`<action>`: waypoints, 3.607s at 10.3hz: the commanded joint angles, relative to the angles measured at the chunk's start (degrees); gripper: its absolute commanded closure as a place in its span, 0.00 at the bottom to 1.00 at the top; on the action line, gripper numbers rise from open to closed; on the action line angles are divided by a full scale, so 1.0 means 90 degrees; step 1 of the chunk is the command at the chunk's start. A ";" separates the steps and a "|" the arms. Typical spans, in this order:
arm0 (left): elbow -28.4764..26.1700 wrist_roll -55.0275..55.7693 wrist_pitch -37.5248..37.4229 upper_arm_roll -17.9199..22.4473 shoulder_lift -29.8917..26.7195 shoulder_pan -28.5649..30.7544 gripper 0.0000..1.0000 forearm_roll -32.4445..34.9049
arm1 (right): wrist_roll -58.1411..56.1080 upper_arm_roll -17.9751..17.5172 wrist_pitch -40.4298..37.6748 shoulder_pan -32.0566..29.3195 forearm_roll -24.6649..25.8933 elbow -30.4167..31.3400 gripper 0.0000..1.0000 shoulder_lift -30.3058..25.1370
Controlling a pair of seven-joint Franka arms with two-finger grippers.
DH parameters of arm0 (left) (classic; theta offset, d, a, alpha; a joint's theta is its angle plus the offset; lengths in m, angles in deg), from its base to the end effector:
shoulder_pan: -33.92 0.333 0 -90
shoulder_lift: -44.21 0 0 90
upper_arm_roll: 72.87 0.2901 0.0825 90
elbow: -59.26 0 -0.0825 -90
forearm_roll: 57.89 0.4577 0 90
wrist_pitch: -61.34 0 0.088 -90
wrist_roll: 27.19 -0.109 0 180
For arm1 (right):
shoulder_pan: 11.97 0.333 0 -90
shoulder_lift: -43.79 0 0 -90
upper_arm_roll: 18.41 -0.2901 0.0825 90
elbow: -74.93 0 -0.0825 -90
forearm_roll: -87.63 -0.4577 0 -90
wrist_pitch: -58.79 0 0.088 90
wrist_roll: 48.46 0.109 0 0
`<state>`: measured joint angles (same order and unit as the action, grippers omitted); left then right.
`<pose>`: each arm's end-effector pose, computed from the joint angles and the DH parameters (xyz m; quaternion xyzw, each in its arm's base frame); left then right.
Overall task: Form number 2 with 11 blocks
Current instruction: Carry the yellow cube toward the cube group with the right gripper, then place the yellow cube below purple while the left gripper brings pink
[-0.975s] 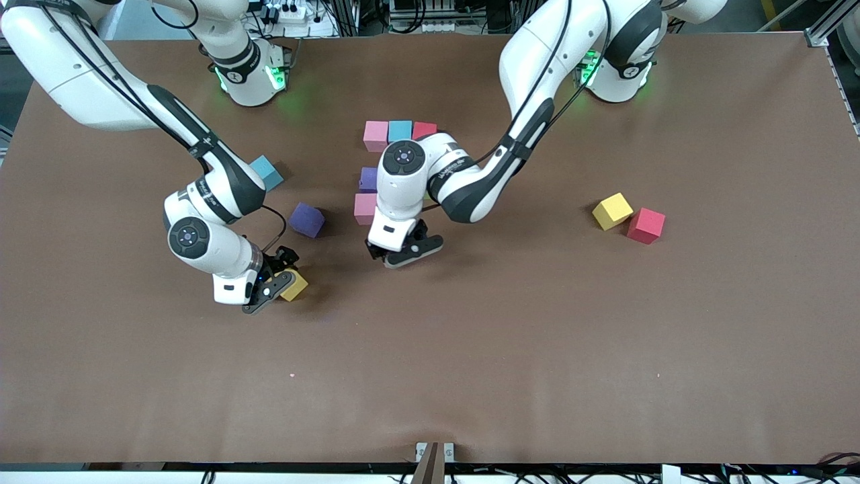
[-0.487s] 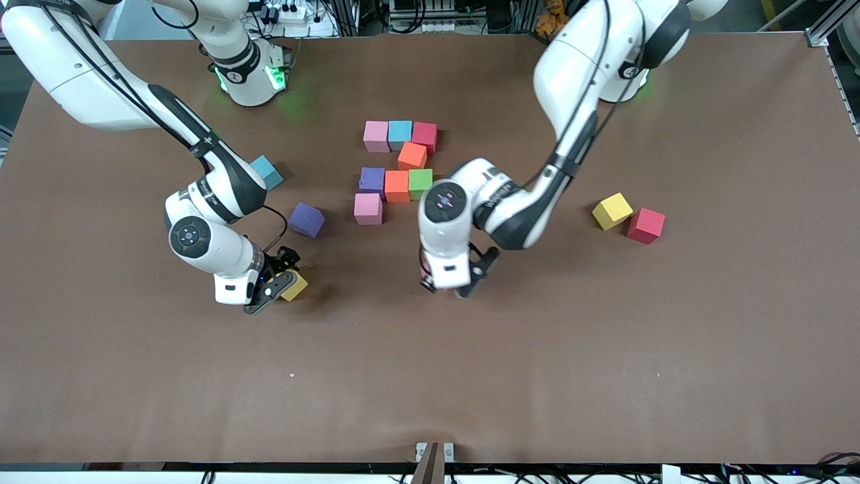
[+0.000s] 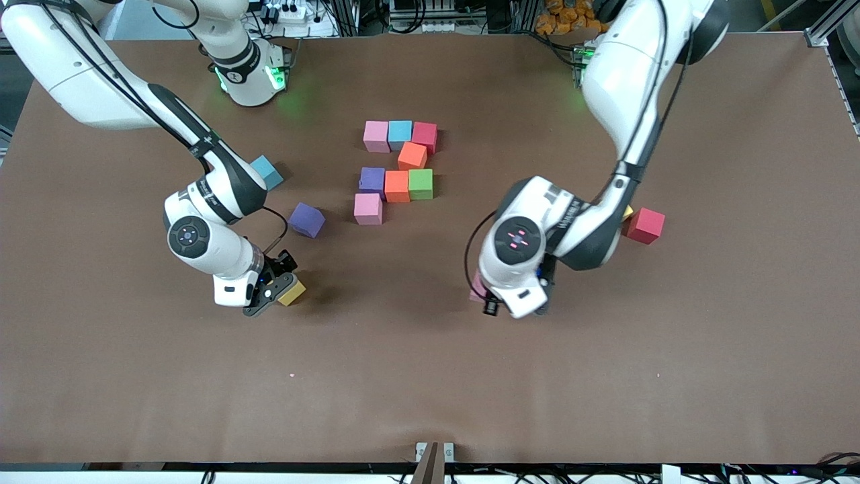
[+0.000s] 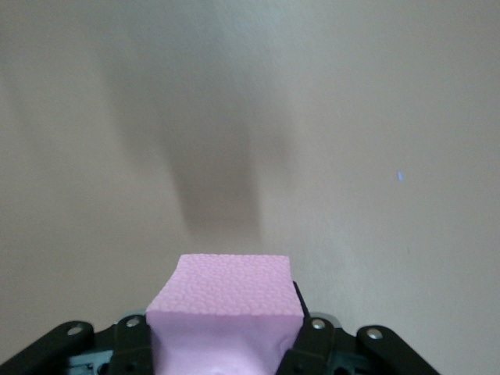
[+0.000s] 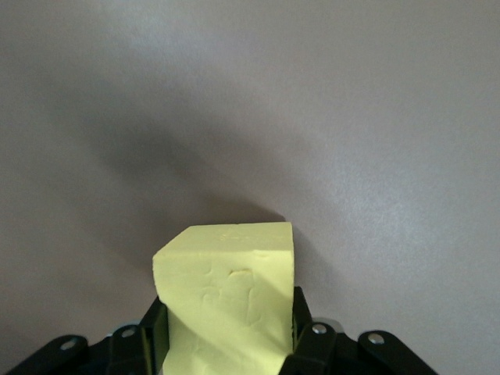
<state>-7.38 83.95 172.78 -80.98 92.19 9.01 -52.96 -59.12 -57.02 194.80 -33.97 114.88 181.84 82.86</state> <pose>0.6915 -0.4094 0.2406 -0.7729 -0.6339 0.0201 0.0187 0.6461 0.1883 0.1419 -0.9366 -0.3480 -0.0079 0.0395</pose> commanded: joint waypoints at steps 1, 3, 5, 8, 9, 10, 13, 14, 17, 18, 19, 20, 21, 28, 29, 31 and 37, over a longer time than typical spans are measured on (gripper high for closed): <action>-0.0221 0.0491 -0.0156 -0.0027 -0.0154 0.0101 0.49 -0.0127 | -0.0017 -0.0211 -0.0424 0.0032 -0.0543 -0.0208 0.79 -0.0083; -0.0231 0.0697 -0.0156 -0.0027 -0.0183 0.0112 0.49 -0.0098 | 0.0341 -0.0464 -0.0621 0.0091 -0.1267 -0.0268 0.79 -0.0103; -0.0231 0.0746 -0.0166 -0.0027 -0.0174 0.0102 0.48 -0.0108 | 0.1666 -0.0757 -0.0631 0.0295 -0.1280 -0.0268 0.78 -0.0103; -0.0241 0.1088 -0.0185 -0.0018 -0.0164 0.0102 0.47 -0.0059 | 0.3931 -0.1061 -0.0621 0.0597 -0.1211 -0.0190 0.77 -0.0142; -0.0251 0.1098 -0.0195 -0.0018 -0.0174 0.0102 0.47 -0.0059 | 0.4673 -0.1061 -0.0611 0.0753 -0.1134 -0.0122 0.76 -0.0171; -0.0261 0.1137 -0.0195 -0.0018 -0.0174 0.0092 0.47 -0.0059 | 0.5425 -0.1061 -0.0582 0.0852 -0.0804 0.0014 0.76 -0.0317; -0.0261 0.1137 -0.0185 -0.0018 -0.0154 0.0043 0.47 -0.0040 | 0.7361 -0.1276 -0.0524 0.0941 0.0300 0.0531 0.79 -0.0621; -0.0261 0.1137 -0.0185 -0.0018 -0.0154 0.0034 0.47 -0.0030 | 0.7772 -0.1295 -0.0349 0.0969 0.0447 0.0649 0.78 -0.0621; -0.0261 0.1137 -0.0175 -0.0018 -0.0135 -0.0006 0.46 -0.0030 | 0.7942 -0.1286 0.0079 0.0979 0.0537 0.0941 0.78 -0.0582; -0.0261 0.1137 -0.0175 -0.0018 -0.0125 -0.0006 0.46 -0.0030 | 0.7932 -0.1286 0.0411 0.0883 0.0595 0.1175 0.78 -0.0582; -0.0261 0.1137 -0.0175 -0.0027 -0.0115 -0.0006 0.45 -0.0030 | 0.7932 -0.1286 0.0443 0.0853 0.0682 0.1216 0.78 -0.0582; -0.0261 0.1137 -0.0175 -0.0027 -0.0115 -0.0006 0.45 -0.0030 | 0.7932 -0.1286 0.0453 0.0872 0.0693 0.1265 0.78 -0.0582; -0.0261 0.1137 -0.0175 -0.0027 -0.0115 -0.0006 0.45 -0.0039 | 0.7932 -0.1286 0.0444 0.0872 0.0770 0.1304 0.78 -0.0582; -0.0261 0.1147 -0.0175 -0.0047 -0.0115 -0.0015 0.45 -0.0059 | 0.7932 -0.1286 0.0844 0.0833 0.0957 0.1627 0.78 -0.0562; -0.0261 0.1147 -0.0175 -0.0047 -0.0115 -0.0015 0.45 -0.0059 | 0.7932 -0.1276 0.0834 0.0814 0.1024 0.1636 0.78 -0.0562; -0.0261 0.1147 -0.0166 -0.0057 -0.0115 -0.0044 0.45 -0.0088 | 0.7942 -0.1266 0.0854 0.0823 0.1064 0.1636 0.78 -0.0552; -0.0261 0.1536 -0.0068 -0.0066 -0.0037 -0.0308 0.45 -0.0137 | 0.7952 -0.1247 0.0863 0.0814 0.1064 0.1627 0.23 -0.0523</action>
<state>-8.99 96.02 171.79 -81.73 92.29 6.63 -53.06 10.89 -67.82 201.84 -25.68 122.98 195.32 79.14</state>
